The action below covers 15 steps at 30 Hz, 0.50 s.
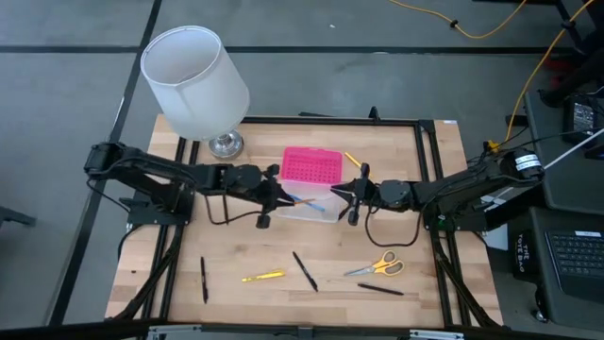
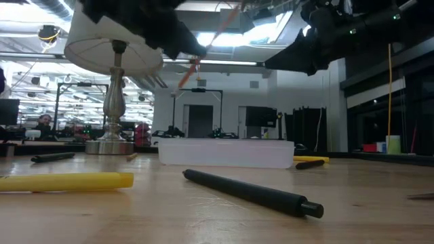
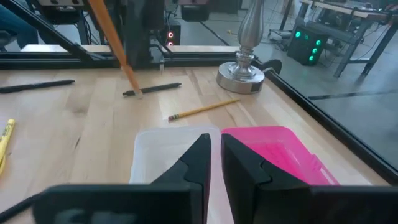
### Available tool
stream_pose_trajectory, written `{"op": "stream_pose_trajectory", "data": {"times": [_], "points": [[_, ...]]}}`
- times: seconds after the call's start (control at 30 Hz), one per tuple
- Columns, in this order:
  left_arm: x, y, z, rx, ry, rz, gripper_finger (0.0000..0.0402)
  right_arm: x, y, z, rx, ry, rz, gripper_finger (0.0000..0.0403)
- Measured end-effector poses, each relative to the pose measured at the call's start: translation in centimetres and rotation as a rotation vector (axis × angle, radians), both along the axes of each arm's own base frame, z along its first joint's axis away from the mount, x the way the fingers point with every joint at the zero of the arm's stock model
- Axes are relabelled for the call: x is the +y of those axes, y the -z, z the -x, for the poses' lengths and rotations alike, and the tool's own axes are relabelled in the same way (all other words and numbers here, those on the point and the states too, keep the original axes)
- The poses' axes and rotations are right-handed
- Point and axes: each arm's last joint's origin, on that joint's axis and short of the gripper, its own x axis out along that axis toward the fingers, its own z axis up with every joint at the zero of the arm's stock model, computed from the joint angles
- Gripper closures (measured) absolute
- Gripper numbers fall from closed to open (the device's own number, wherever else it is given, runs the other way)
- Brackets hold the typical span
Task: Pick & place school supplies into a supply box
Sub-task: Put the orange pencil into the transparent supply box
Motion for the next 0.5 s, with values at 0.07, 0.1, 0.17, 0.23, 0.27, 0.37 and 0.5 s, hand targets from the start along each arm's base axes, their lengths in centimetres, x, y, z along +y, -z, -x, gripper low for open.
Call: {"op": "stream_pose_trajectory", "data": {"times": [0.07, 0.1, 0.17, 0.23, 0.27, 0.37, 0.5], "points": [[0.4, -0.3, -1.0, 0.007, -0.011, 0.000, 0.0384, 0.0, -0.2, 0.3, 0.011, 0.004, -0.021, 0.0359], [0.6, -0.5, -1.5, 0.019, -0.015, -0.005, 0.0384, 0.0, -0.2, 0.5, 0.020, 0.006, -0.033, 0.0359], [0.9, -0.8, -2.3, 0.053, -0.021, -0.013, 0.0384, 0.1, -0.1, 0.7, 0.036, 0.008, -0.054, 0.0359], [1.2, -1.2, -3.3, 0.087, -0.032, -0.008, 0.0384, 0.2, 0.0, 0.8, 0.051, 0.005, -0.061, 0.0359], [1.4, -1.3, -3.7, 0.111, -0.040, 0.000, 0.0384, 0.3, 0.0, 0.9, 0.059, 0.002, -0.060, 0.0359], [1.7, -1.6, -5.1, 0.184, -0.058, 0.016, 0.0384, 0.5, 0.2, 0.9, 0.076, -0.006, -0.059, 0.0359], [2.0, -1.3, -6.4, 0.271, -0.076, 0.031, 0.0384, 0.7, 0.5, 1.1, 0.103, -0.006, -0.080, 0.0359]]}}
